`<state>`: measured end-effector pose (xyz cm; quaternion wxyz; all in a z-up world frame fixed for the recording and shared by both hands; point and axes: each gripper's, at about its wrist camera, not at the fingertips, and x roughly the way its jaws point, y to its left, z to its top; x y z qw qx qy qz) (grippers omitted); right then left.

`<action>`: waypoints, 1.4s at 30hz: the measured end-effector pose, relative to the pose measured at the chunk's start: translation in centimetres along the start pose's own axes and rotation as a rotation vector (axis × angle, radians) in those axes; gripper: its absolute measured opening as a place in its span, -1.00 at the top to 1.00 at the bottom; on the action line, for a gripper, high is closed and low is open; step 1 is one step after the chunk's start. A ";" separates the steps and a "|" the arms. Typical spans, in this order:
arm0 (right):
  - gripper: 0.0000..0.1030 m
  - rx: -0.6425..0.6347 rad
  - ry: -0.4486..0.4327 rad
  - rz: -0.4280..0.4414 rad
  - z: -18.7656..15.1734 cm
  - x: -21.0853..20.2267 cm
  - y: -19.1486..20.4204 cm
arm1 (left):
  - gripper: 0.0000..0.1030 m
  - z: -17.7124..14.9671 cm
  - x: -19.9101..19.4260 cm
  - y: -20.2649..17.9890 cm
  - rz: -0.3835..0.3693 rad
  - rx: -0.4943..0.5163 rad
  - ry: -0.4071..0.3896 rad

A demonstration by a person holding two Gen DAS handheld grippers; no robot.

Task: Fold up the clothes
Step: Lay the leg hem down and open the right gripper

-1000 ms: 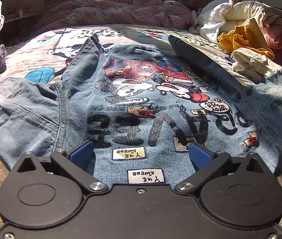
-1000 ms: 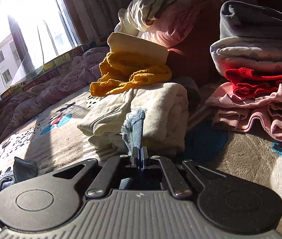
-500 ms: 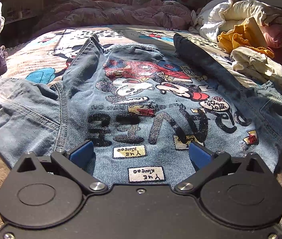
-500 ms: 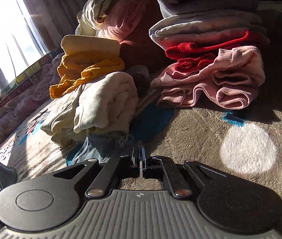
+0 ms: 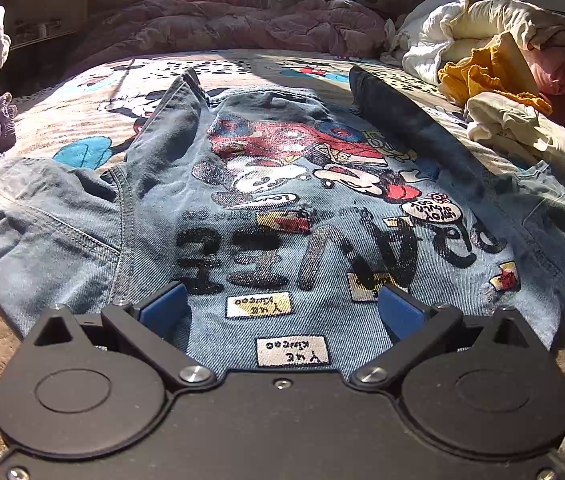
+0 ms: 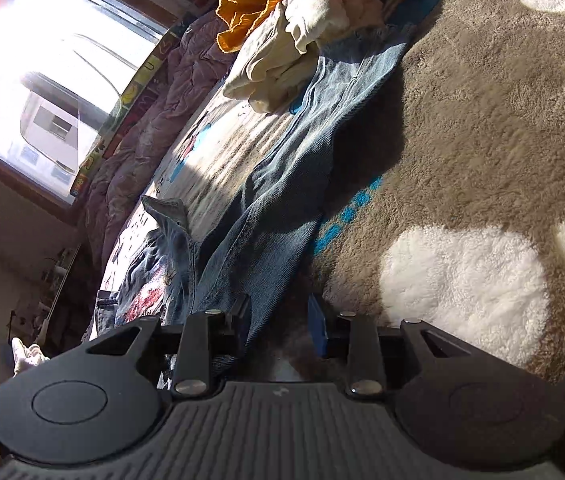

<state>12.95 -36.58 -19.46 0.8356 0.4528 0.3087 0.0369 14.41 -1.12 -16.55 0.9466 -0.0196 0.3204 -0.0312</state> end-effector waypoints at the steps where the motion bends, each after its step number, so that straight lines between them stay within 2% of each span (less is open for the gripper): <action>1: 0.35 0.021 0.016 0.025 -0.7 0.2 0.3 | -0.98 0.0 0.0 0.0 0.001 0.000 0.000; 6: 0.38 0.031 0.048 0.110 -2.3 1.4 2.0 | -0.98 -0.1 0.0 -0.1 0.001 0.001 -0.002; 8: 0.81 -0.093 0.009 0.057 -2.2 0.9 3.3 | -0.98 -0.1 -0.1 -0.1 0.000 0.000 -0.003; 9: 0.92 -0.155 -0.010 0.025 -2.1 0.6 3.9 | -0.98 -0.2 -0.1 -0.1 0.000 0.000 -0.004; 11: 0.93 -0.271 -0.034 -0.076 -1.7 0.7 4.1 | -0.98 -0.1 -0.1 -0.1 0.000 0.001 -0.003; 13: 1.00 -0.297 0.018 -0.105 -1.8 1.3 3.0 | -0.98 -0.1 -0.1 0.0 -0.002 -0.002 -0.001; 16: 1.00 -0.397 -0.004 -0.137 -2.3 0.5 3.9 | -0.98 -0.1 -0.1 0.0 -0.002 -0.004 0.000; 18: 0.94 -0.318 -0.029 -0.114 -1.8 -0.5 3.3 | -0.98 -0.1 -0.1 0.1 -0.004 -0.005 0.001; 19: 0.81 -0.292 -0.056 -0.112 -1.4 -1.2 2.7 | -0.98 -0.1 -0.2 0.1 -0.004 -0.006 0.001; 24: 0.77 -0.161 -0.190 -0.140 2.7 -2.9 -0.2 | -0.98 -0.1 -0.2 0.1 -0.003 -0.002 0.001; 26: 0.57 -0.093 -0.249 -0.140 5.0 -3.1 -1.4 | -0.98 -0.1 -0.2 0.1 -0.003 -0.002 0.002; 27: 0.26 -0.069 -0.273 -0.146 6.1 -2.9 -1.8 | -0.98 -0.1 -0.2 0.0 -0.001 0.000 0.002; 28: 0.09 -0.050 -0.292 -0.155 7.3 -2.5 -2.2 | -0.98 -0.1 -0.2 0.0 0.000 0.001 0.002; 30: 0.07 -0.050 -0.284 -0.200 10.0 -0.8 -2.8 | -0.98 -0.2 -0.1 0.0 0.000 0.004 0.001; 37: 0.07 -0.176 -0.270 -0.335 16.8 4.2 -4.1 | -0.99 -0.1 0.2 0.0 0.001 0.016 0.002; 42: -0.02 -0.311 -0.203 -0.310 18.4 5.8 -3.9 | -0.99 0.1 0.3 0.0 -0.003 0.018 0.004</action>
